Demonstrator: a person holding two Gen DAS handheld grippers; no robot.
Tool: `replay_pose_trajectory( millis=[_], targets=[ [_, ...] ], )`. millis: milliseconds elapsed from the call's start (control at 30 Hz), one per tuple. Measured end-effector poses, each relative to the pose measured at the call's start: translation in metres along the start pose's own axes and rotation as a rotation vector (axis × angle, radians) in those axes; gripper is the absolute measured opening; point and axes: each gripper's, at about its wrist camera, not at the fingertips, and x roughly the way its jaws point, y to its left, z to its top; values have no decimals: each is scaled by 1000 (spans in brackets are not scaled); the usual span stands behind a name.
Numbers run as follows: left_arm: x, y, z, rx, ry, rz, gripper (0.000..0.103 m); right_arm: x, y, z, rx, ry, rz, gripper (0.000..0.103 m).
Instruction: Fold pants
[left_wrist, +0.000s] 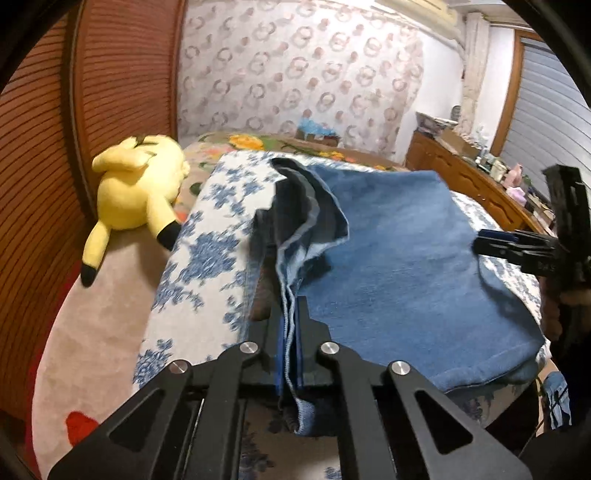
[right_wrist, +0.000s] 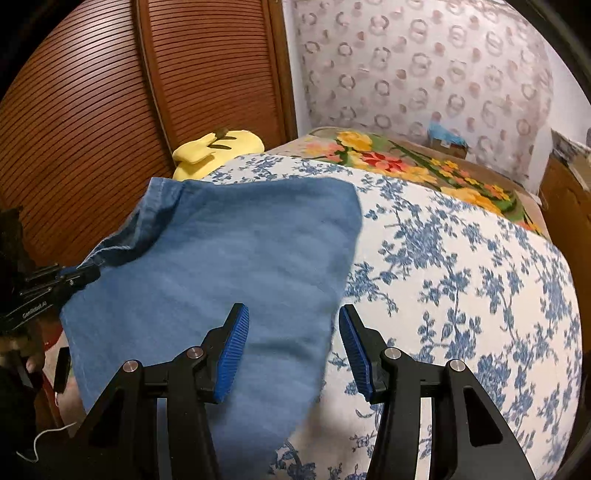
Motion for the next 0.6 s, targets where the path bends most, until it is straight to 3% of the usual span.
replay_pose_trajectory(
  millis=[167,267,333,467,600],
  targets=[
    [7,-4,-6,-6,40,24,11,-5,5,-8,-1,2,2,53],
    [5,-8,-6,-1,35,29,30,-5,4,-12,-2,0,-1,53],
    [1,-11,-5,7,23,27,49,-8,6,-16,1,-2,-1,53],
    [-4,-17,-3,32,7,24,51,-13,9,-24,7,-5,7,54],
    [-8,-26,0,51,-13,-6,79,-15,11,-32,15,-3,7,62]
  ],
)
